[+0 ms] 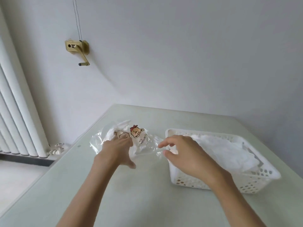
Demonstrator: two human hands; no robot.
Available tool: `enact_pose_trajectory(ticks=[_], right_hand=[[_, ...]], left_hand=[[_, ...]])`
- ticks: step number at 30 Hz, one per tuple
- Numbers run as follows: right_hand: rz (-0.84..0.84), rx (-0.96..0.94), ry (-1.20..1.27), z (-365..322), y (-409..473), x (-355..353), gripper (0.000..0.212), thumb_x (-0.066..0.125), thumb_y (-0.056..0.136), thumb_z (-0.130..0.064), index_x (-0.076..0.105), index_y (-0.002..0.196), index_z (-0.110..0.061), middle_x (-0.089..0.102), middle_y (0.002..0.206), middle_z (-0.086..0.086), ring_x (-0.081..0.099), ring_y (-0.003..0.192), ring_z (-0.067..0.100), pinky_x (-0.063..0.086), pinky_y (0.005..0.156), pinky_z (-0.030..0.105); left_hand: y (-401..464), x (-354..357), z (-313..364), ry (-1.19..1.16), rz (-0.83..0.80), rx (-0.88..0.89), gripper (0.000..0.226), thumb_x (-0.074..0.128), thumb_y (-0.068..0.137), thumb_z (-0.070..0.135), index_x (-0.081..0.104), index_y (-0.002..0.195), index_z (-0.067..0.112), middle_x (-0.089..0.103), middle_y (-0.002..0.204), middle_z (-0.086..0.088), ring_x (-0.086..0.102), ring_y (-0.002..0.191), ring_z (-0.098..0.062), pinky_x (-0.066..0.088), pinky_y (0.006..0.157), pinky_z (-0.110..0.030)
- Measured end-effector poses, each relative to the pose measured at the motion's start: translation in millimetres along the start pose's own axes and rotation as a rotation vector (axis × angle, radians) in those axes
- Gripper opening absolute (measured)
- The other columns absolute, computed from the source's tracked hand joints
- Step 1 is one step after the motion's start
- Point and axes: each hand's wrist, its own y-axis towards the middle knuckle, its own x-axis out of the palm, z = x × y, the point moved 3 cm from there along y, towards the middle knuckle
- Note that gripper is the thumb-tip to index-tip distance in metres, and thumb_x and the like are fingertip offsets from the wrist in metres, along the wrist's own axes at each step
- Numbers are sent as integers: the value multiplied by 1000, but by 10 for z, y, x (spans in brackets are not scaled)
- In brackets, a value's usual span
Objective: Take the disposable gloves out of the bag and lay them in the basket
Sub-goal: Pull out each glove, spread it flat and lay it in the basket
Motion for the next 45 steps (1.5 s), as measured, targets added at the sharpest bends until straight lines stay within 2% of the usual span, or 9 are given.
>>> enact_pose_trajectory(ticks=[10, 16, 23, 27, 29, 32, 36, 41, 45], right_hand=[[-196, -97, -404, -236, 188, 872, 36, 37, 94, -6, 56, 122, -18, 61, 122, 2, 55, 112, 31, 43, 82, 36], [-259, -99, -412, -181, 159, 960, 41, 35, 95, -6, 53, 129, -21, 62, 122, 2, 59, 108, 30, 44, 82, 36], [-126, 81, -98, -157, 176, 896, 39, 33, 99, -18, 54, 130, -29, 58, 131, -3, 54, 120, 22, 44, 97, 34], [-131, 137, -24, -184, 113, 823, 34, 29, 101, -27, 62, 108, -30, 65, 112, 0, 58, 108, 27, 45, 92, 36], [-192, 207, 27, -215, 139, 845, 43, 27, 101, -41, 58, 78, -23, 64, 92, 5, 58, 93, 31, 47, 89, 39], [-201, 334, 200, -227, 285, 920, 75, 26, 90, -70, 64, 79, -6, 71, 88, 10, 68, 82, 27, 51, 87, 40], [73, 329, 327, -158, 422, 948, 33, 54, 91, -35, 67, 75, -10, 72, 66, 4, 69, 56, 16, 59, 70, 41], [203, 318, 533, -165, 319, 1123, 21, 50, 94, -18, 60, 75, -18, 71, 74, -1, 69, 67, 16, 57, 73, 39], [251, 271, 1260, -318, 221, 1060, 17, 45, 100, -12, 56, 87, -9, 71, 98, 4, 70, 80, 11, 54, 71, 19]], left_hand=[[193, 52, -377, -370, 243, -102, 24, 49, 95, 35, 60, 102, 15, 67, 109, -5, 60, 101, -30, 40, 77, -33], [120, -148, -485, -798, 837, -121, 20, 35, 100, 40, 40, 99, 21, 69, 101, 4, 63, 90, -32, 43, 79, -42], [-60, -192, -537, -743, -83, 264, 27, 69, 76, 51, 66, 98, 36, 64, 106, 23, 61, 101, 4, 47, 87, -17], [211, -323, -939, -652, 425, -104, 46, 52, 86, 61, 62, 118, 29, 64, 123, 7, 59, 115, -16, 45, 94, -35], [422, -222, -964, -382, 290, -195, 61, 43, 92, 59, 45, 139, 20, 53, 139, -3, 49, 127, -25, 40, 99, -39], [668, -64, -894, -364, 243, -215, 54, 45, 94, 54, 50, 134, 18, 59, 131, -3, 53, 122, -25, 42, 93, -35], [645, -106, -857, -560, 503, -280, 34, 51, 97, 39, 71, 103, 12, 70, 108, -12, 63, 96, -36, 43, 72, -33], [232, -550, -888, -761, 901, -312, 34, 45, 99, 40, 69, 112, 19, 69, 116, -6, 61, 101, -35, 39, 76, -32], [80, -741, -982, -899, 1072, -390, 30, 49, 96, 35, 70, 112, 20, 68, 118, -4, 61, 106, -29, 41, 80, -30]])
